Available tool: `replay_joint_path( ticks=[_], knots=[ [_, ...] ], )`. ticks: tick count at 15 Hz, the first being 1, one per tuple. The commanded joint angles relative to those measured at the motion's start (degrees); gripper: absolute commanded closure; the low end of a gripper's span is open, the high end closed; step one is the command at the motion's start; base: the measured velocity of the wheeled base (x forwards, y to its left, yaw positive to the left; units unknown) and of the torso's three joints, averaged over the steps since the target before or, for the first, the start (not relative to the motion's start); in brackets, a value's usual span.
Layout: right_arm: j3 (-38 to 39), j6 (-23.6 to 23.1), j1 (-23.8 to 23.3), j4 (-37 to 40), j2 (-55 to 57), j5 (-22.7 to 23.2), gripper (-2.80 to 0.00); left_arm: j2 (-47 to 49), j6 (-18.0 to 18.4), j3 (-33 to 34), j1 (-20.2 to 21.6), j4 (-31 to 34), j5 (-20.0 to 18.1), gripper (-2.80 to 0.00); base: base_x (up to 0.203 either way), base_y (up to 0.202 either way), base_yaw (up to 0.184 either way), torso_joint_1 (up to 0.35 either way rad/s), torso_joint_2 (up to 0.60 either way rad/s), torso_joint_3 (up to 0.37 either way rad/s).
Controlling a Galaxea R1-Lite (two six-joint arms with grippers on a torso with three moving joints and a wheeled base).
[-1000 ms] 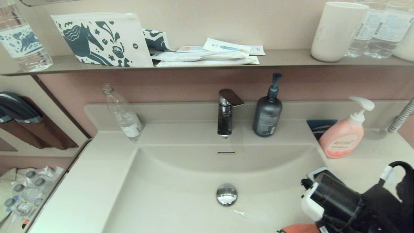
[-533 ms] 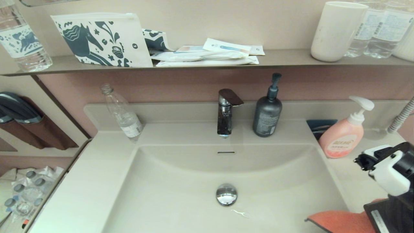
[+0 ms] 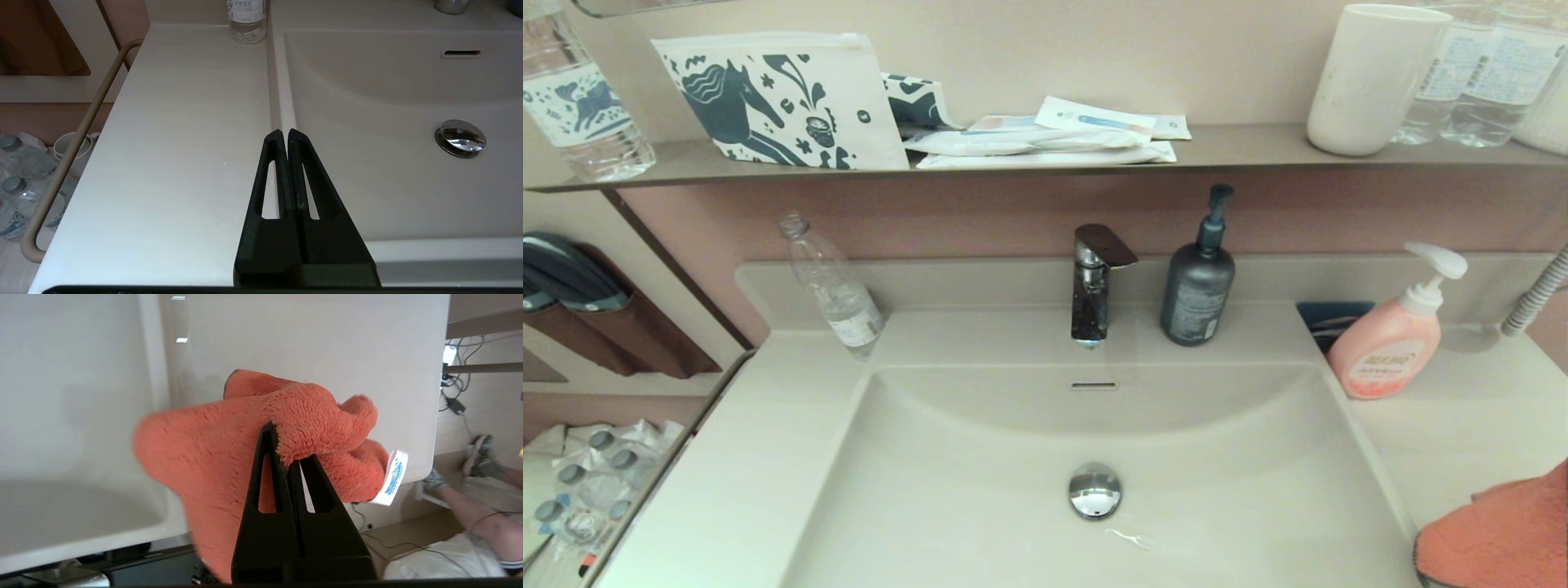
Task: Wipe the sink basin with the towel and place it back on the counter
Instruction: Wipe the sink
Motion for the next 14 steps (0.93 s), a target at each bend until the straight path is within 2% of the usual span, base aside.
replay_joint_path(
  ticks=[1, 4, 7, 11, 12, 14],
  knots=[
    [-2.9, -1.8, -5.8, 0.2, -2.4, 2.4, 0.0, 0.1, 0.0, 0.0, 0.1, 0.0, 0.0, 0.0, 0.0, 0.0, 0.0, 0.0, 0.0, 0.0],
    [-4.8, -5.7, -15.3, -2.0, -2.8, 7.1, 0.0, 0.1, 0.0, 0.0, 0.0, 0.0, 0.0, 0.0, 0.0, 0.0, 0.0, 0.0, 0.0, 0.0],
    [-3.9, -7.9, -22.4, -12.1, -2.9, 16.4, 0.0, 0.1, 0.0, 0.0, 0.0, 0.0, 0.0, 0.0, 0.0, 0.0, 0.0, 0.0, 0.0, 0.0],
    [1.3, -11.1, -35.1, -24.4, 2.9, 24.9, 0.0, 0.0, 0.0, 0.0, 0.0, 0.0, 0.0, 0.0, 0.0, 0.0, 0.0, 0.0, 0.0, 0.0],
    [2.5, -11.3, -37.4, -27.8, 5.1, 26.9, 0.0, 0.1, 0.0, 0.0, 0.0, 0.0, 0.0, 0.0, 0.0, 0.0, 0.0, 0.0, 0.0, 0.0],
    [4.3, -11.4, -38.6, -31.4, 8.2, 29.9, 0.0, 0.0, 0.0, 0.0, 0.0, 0.0, 0.0, 0.0, 0.0, 0.0, 0.0, 0.0, 0.0, 0.0]
  ],
)
